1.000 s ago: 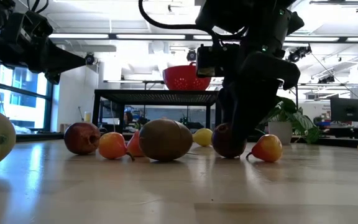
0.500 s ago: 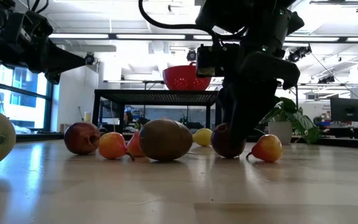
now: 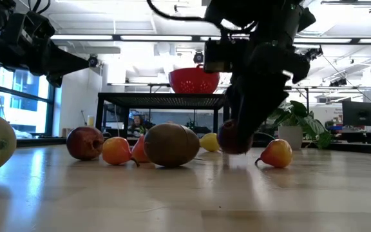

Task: Pick & Place Fruit
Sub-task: Put the right pomegranate into the colander on the shelf

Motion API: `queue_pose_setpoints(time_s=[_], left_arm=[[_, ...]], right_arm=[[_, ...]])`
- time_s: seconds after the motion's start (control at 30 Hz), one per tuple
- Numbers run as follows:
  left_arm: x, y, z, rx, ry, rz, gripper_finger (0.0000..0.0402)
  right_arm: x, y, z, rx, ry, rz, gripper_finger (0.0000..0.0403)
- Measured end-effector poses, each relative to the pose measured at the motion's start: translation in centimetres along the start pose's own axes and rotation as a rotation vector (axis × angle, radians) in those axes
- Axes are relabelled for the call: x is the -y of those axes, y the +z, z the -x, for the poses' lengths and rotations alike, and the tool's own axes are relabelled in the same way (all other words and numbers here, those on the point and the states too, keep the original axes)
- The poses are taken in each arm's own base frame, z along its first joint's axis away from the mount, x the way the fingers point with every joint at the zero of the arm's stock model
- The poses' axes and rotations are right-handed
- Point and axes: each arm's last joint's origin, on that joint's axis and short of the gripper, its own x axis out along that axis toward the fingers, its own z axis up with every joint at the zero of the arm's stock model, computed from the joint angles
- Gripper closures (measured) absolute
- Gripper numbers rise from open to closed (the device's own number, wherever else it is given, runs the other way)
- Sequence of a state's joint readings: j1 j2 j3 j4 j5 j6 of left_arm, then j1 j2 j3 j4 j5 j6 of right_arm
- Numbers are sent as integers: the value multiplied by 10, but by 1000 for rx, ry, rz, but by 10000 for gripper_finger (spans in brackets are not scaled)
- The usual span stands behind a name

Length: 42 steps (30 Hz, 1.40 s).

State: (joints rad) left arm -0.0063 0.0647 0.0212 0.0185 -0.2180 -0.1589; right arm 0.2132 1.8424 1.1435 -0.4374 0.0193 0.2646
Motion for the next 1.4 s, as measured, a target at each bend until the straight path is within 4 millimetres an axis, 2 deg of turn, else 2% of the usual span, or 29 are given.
queue_pose_setpoints(time_s=[0.17, 0.43, 0.73, 0.93, 1.2, 1.4], left_arm=[[0, 0, 0, 0, 1, 0, 402], [0, 0, 0, 0, 1, 0, 402], [0, 0, 0, 0, 1, 0, 402], [0, 0, 0, 0, 1, -2, 402], [0, 0, 0, 0, 1, -4, 402], [0, 0, 0, 1, 2, -22, 402]], right_arm=[[5, 7, 19, 64, 2, -18, 192], [19, 19, 63, 225, -10, -60, 194], [35, 32, 121, 503, -50, -120, 195], [38, 41, 154, 719, -71, -101, 195], [42, 51, 166, 853, -117, -17, 195], [64, 54, 170, 898, -247, -113, 195]])
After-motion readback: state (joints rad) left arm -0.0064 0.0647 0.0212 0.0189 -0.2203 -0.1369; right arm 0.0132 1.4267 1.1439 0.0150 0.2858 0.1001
